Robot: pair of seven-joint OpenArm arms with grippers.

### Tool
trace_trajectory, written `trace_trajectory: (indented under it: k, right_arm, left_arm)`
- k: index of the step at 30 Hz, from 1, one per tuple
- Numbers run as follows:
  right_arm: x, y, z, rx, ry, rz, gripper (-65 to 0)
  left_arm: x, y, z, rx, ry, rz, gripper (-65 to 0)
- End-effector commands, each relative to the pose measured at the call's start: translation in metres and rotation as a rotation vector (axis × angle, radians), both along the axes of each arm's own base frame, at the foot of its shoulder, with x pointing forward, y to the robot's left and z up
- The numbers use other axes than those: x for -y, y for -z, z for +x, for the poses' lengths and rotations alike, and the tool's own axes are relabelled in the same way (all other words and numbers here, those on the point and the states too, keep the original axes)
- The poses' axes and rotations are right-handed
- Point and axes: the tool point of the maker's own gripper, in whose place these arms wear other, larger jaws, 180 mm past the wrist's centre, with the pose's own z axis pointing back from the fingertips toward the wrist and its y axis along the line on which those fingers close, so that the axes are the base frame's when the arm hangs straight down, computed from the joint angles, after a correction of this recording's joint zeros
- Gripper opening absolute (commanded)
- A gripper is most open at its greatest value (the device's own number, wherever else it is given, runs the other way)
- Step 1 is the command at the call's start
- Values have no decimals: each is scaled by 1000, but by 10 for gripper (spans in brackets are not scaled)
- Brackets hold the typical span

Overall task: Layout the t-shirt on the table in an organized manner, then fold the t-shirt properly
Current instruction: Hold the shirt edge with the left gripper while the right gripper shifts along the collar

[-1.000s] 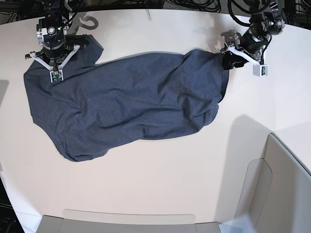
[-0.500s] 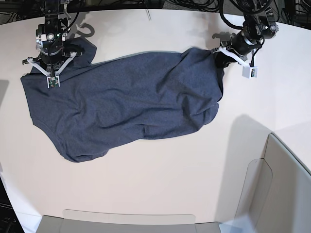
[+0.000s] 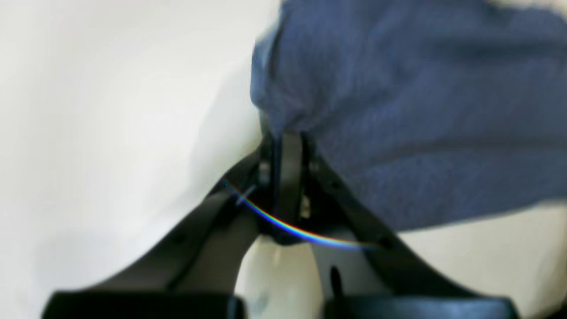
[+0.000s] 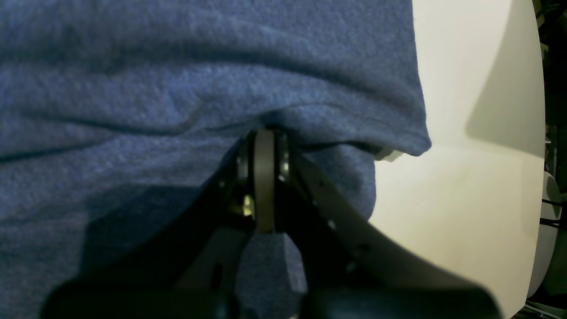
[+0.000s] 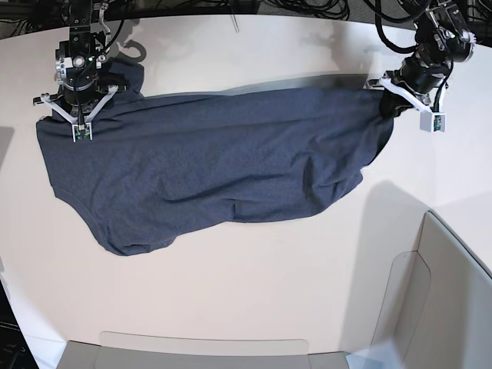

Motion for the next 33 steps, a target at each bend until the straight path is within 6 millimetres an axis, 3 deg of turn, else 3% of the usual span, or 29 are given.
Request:
trace_trajectory:
  k: [1,3,5,11,15,22,26,31,33]
  right_arm:
    - [2,14,-18,-97,19,16,-650]
    - [2,14,-18,-97,19,16,-650]
    - [2,14,-17,-95,19,16,-650]
    - [2,14,-17,-95,19,16,-650]
    - [2,14,-18,-97,20,16,-650]
    - [6,13,-20,-104,15,1,-650]
    - [9,12,-21,-108,10,-9,-650]
    - [9,12,-23,-109,8,-9,-650]
    - [8,12,-23,-110,7,-9,-650]
  left_arm:
    - [1,-4,-1,-9,16,9,-650]
    - [4,5,-14,-96,43,5,-650]
    - [8,0,-14,-79,59,-28,-650]
    - [5,-64,-2,215,120,-206,-650]
    - [4,-84,18,334,105,-276,-650]
    - [2,-41,26,135,130,-111,-638]
    - [0,-27,27,74,131,-27,-542]
    - [-1,-44,45,201,101,-28,-509]
    - [6,-58,64,286,111,-43,-509]
